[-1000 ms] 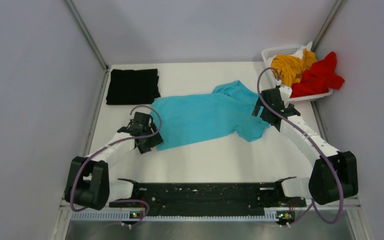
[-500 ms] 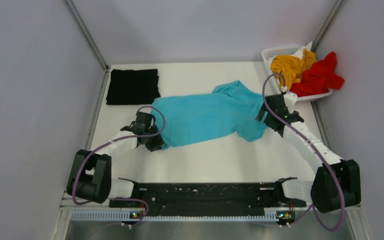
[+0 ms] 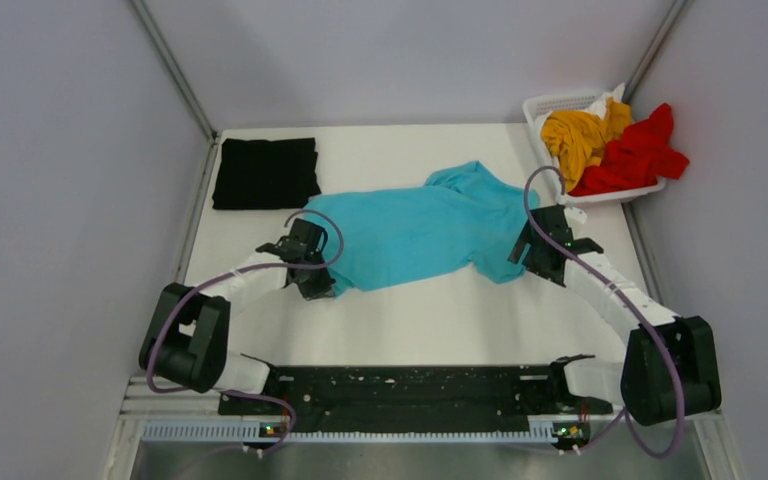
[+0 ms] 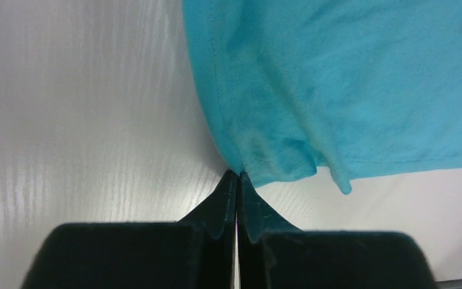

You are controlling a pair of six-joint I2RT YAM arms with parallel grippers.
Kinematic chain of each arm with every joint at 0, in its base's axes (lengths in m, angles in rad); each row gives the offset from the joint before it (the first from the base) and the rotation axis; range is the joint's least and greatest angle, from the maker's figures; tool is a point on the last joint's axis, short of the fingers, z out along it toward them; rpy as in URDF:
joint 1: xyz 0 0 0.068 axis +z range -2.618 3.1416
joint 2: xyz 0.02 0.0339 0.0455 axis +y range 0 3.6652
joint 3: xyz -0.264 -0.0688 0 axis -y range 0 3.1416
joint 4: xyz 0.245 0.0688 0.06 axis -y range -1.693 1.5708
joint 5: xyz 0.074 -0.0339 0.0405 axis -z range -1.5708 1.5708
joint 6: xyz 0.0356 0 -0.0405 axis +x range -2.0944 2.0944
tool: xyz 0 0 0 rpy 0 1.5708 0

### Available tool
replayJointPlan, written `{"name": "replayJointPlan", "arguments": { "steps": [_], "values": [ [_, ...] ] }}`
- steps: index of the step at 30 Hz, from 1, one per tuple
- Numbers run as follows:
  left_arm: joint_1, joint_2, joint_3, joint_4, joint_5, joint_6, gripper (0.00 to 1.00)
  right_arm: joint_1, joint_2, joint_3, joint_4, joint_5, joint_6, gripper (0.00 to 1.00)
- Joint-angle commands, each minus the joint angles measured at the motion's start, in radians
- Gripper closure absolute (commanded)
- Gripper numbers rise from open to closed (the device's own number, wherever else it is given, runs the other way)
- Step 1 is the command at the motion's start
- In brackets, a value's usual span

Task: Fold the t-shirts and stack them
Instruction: Flatten out the tshirt

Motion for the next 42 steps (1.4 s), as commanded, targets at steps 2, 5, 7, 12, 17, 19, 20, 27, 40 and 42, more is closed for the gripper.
{"name": "replayJointPlan", "arguments": {
  "steps": [2, 5, 7, 12, 17, 19, 20, 27, 40, 42],
  "values": [
    [-0.002, -0.032, 0.051, -0.046, -0.102, 0.027, 1.00, -0.007, 0.010, -0.073, 0.076, -0.075, 0.050, 0.24],
    [-0.003, -0.040, 0.068, -0.040, -0.099, 0.040, 1.00, -0.007, 0.036, -0.096, 0.178, -0.088, 0.043, 0.38],
    [-0.003, -0.044, 0.074, -0.038, -0.096, 0.044, 1.00, -0.007, 0.059, -0.111, 0.246, -0.089, 0.032, 0.42],
    [-0.001, -0.046, 0.073, -0.020, -0.088, 0.036, 1.00, -0.008, 0.146, -0.114, 0.330, -0.114, 0.013, 0.46],
    [-0.002, -0.073, 0.082, -0.016, -0.117, 0.027, 1.00, -0.007, 0.204, -0.118, 0.365, -0.126, -0.002, 0.79],
    [0.000, -0.095, 0.098, -0.008, -0.149, 0.029, 1.00, -0.007, 0.190, -0.121, 0.382, -0.125, -0.012, 0.94],
    [0.001, -0.105, 0.114, -0.003, -0.164, 0.034, 1.00, -0.007, 0.170, -0.118, 0.394, -0.124, -0.021, 1.00],
    [0.006, -0.198, 0.298, 0.045, -0.276, 0.118, 1.00, -0.007, -0.019, 0.019, 0.377, -0.083, -0.120, 1.00],
    [0.009, -0.339, 0.721, 0.178, -0.337, 0.346, 1.00, -0.008, -0.208, 0.503, 0.371, -0.111, -0.302, 1.00],
    [0.010, -0.364, 0.779, 0.177, -0.291, 0.387, 1.00, -0.008, -0.218, 0.579, 0.369, -0.157, -0.330, 1.00]
  ]
}}
